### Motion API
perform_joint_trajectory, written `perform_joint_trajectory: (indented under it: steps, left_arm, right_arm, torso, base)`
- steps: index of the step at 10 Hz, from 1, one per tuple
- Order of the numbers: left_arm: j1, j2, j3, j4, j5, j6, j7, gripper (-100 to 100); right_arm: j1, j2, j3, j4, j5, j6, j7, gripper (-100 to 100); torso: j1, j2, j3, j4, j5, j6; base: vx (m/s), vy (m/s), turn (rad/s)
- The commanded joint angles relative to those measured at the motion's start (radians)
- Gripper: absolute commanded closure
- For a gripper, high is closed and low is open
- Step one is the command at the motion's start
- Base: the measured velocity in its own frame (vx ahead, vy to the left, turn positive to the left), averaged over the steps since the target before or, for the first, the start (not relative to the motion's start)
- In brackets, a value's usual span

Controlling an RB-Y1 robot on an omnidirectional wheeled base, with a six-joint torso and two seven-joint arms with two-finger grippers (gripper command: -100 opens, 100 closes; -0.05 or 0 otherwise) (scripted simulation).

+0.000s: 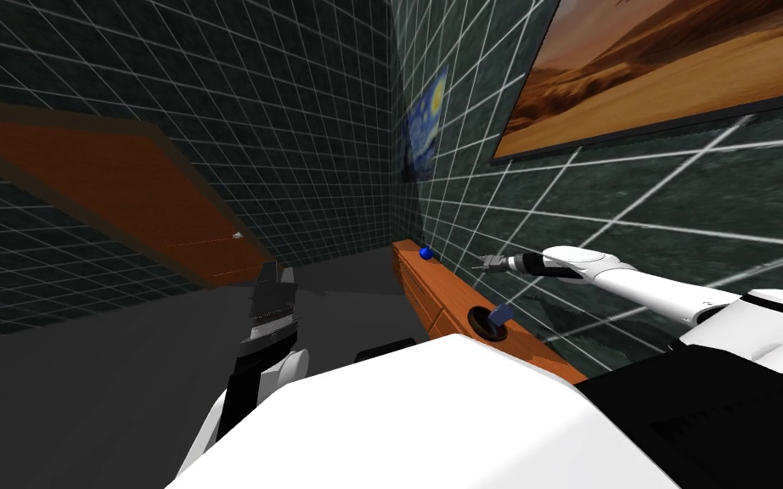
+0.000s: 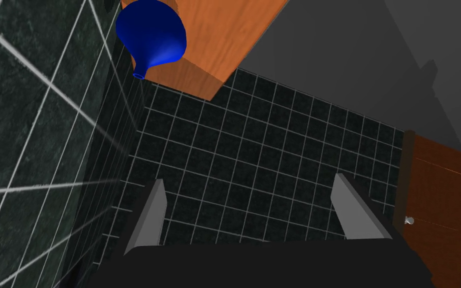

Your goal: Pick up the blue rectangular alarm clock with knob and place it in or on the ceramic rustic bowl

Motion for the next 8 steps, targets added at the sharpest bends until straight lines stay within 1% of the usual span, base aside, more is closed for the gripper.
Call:
perform_joint_trajectory:
  steps: [1,2,5,6,7,8]
  left_arm:
    - [0.0,0.0,0.0,0.0,0.0,0.0,0.0,0]
    - [0.0,0.0,0.0,0.0,0.0,0.0,0.0,0]
    - [0.0,0.0,0.0,0.0,0.0,0.0,0.0,0]
    - [0.0,0.0,0.0,0.0,0.0,0.0,0.0,0]
    - [0.0,0.0,0.0,0.0,0.0,0.0,0.0,0]
    - [0.0,0.0,0.0,0.0,0.0,0.0,0.0,0]
  right_arm:
    - [0.002,0.002,-0.017,0.05,0.05,-0.05,-0.042,-100]
    - [0.002,0.002,-0.017,0.055,0.087,-0.082,-0.042,-100]
    - [0.002,0.002,-0.017,0.055,0.169,-0.084,-0.042,-100]
    - [0.018,0.052,-0.066,0.098,0.202,-0.127,-0.096,-100]
    - [0.018,0.052,-0.107,0.106,0.222,-0.142,-0.118,-100]
    - [0.018,0.052,-0.118,0.137,0.253,-0.169,-0.147,-100]
  torso:
    - [0.0,0.0,0.0,0.0,0.0,0.0]
    - [-0.004,0.001,0.001,0.0,-0.001,0.0]
    - [-0.007,0.002,0.001,0.001,-0.002,0.0]
    - [-0.006,0.002,0.001,0.0,-0.002,0.0]
    - [-0.001,0.001,0.001,0.0,-0.001,0.001]
    - [0.001,0.0,0.0,0.0,0.0,0.0]
  base:
    - [0.006,0.02,0.012]
    - [-0.002,-0.007,0.007]
    - [-0.003,-0.009,-0.001]
    - [0.038,0.095,-0.087]
    - [0.051,0.124,-0.086]
    - [0.033,0.073,0.006]
